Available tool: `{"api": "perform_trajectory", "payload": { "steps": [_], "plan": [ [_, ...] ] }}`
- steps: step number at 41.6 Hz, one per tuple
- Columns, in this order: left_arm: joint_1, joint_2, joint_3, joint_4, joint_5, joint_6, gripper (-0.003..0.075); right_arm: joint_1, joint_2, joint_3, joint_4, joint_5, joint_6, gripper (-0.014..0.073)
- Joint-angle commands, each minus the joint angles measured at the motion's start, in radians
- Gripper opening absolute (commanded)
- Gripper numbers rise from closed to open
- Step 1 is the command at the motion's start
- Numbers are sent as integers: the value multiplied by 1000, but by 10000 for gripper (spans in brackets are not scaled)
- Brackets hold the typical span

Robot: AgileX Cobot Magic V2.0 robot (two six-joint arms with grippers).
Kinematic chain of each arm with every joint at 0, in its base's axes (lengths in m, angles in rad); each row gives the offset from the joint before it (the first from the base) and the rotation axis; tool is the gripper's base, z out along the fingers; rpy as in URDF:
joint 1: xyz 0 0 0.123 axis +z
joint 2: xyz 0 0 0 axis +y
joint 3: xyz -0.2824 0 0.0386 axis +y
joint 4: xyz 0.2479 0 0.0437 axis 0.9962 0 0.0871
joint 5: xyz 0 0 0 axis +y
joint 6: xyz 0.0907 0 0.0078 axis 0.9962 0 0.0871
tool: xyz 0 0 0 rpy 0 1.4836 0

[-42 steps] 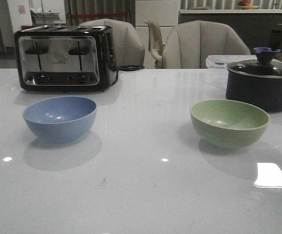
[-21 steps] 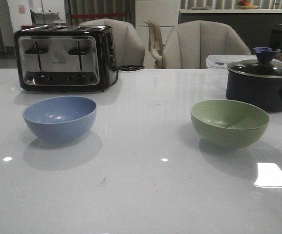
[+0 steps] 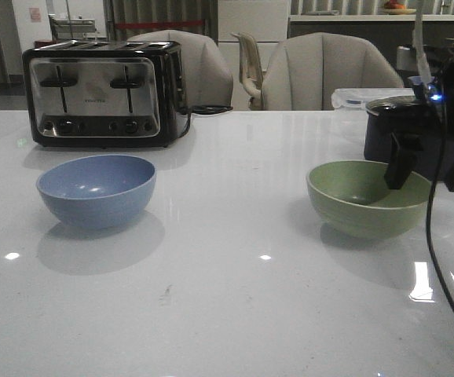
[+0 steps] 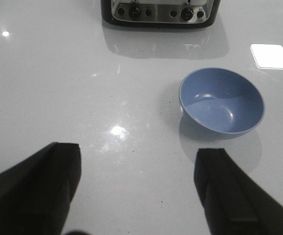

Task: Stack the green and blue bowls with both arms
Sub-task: 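Lower the right gripper onto the rim of the pale green bowl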

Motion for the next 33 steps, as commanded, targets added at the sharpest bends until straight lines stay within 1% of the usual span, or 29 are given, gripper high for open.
{"api": "perform_trajectory", "payload": {
  "steps": [1, 4, 8, 11, 15, 17, 25, 30, 33],
  "plan": [
    [-6, 5, -31, -2, -68, 3, 524, 5, -2, -68, 4, -22, -12, 506],
    [-6, 5, -31, -2, -68, 3, 510, 5, 22, -89, 4, -5, -12, 410],
    [-6, 5, -31, -2, -68, 3, 509, 5, 35, -111, 4, 22, -12, 260],
    [-6, 5, -31, -2, -68, 3, 509, 5, 35, -116, 4, 31, -12, 169],
    [-6, 5, -31, -2, -68, 3, 509, 5, 31, -131, 4, 61, -14, 69],
    [-6, 5, -31, -2, -68, 3, 509, 5, 27, -136, 4, 71, -20, 32],
    [-6, 5, -31, -2, -68, 3, 509, 24, -34, -134, 4, 89, -22, 34],
    [-6, 5, -31, -2, -68, 3, 509, 78, -77, -134, 4, 118, -31, 34],
    [-6, 5, -31, -2, -68, 3, 509, 137, -99, -132, 4, 145, -36, 34]
  ]
}}
